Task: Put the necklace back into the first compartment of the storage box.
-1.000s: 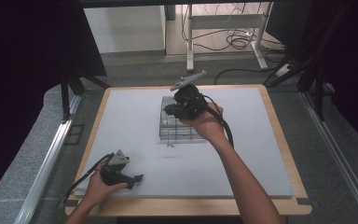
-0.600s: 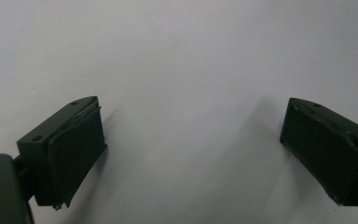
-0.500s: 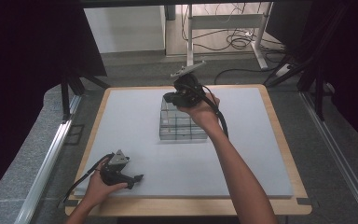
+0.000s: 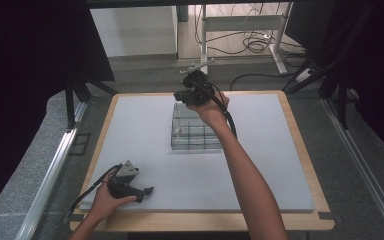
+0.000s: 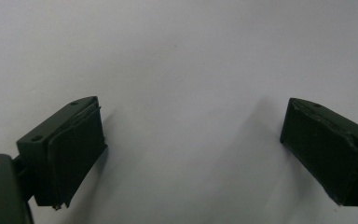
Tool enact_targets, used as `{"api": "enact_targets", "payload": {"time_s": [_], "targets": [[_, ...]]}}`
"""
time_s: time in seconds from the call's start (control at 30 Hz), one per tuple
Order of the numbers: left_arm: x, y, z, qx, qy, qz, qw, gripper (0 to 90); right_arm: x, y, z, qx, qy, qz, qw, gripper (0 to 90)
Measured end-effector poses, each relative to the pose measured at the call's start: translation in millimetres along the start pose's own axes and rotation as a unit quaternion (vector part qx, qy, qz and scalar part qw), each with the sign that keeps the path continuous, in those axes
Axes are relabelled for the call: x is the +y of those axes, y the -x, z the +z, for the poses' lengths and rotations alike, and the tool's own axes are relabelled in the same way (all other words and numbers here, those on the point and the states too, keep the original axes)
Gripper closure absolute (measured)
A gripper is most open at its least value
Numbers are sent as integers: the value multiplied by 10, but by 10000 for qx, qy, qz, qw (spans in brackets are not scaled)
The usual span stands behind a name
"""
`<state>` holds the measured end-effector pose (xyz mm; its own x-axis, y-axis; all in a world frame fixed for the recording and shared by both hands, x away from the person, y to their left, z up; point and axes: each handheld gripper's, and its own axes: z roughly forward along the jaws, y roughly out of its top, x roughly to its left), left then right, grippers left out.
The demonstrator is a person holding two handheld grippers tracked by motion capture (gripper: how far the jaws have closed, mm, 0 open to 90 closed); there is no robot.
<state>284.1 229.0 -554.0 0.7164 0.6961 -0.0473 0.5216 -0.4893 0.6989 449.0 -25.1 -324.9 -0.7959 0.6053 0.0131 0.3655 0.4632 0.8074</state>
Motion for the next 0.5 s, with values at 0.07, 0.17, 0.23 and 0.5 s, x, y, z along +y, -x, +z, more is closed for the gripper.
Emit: {"api": "enact_targets", "payload": {"time_s": [0.07,0.17,0.23,0.5], "targets": [[0,0,1,0,4,2,10000,60,7,29,37,-55,-4,36,10000,852],[-1,2,2,3,10,-12,10000,60,2,74,83,-132,-3,98,9999,853],[-1,2,2,-3,10,-15,10000,60,-12,96,119,-151,-14,137,9998,852],[-1,2,1,15,14,0,10000,60,-173,177,362,-287,-160,284,9991,852]]}}
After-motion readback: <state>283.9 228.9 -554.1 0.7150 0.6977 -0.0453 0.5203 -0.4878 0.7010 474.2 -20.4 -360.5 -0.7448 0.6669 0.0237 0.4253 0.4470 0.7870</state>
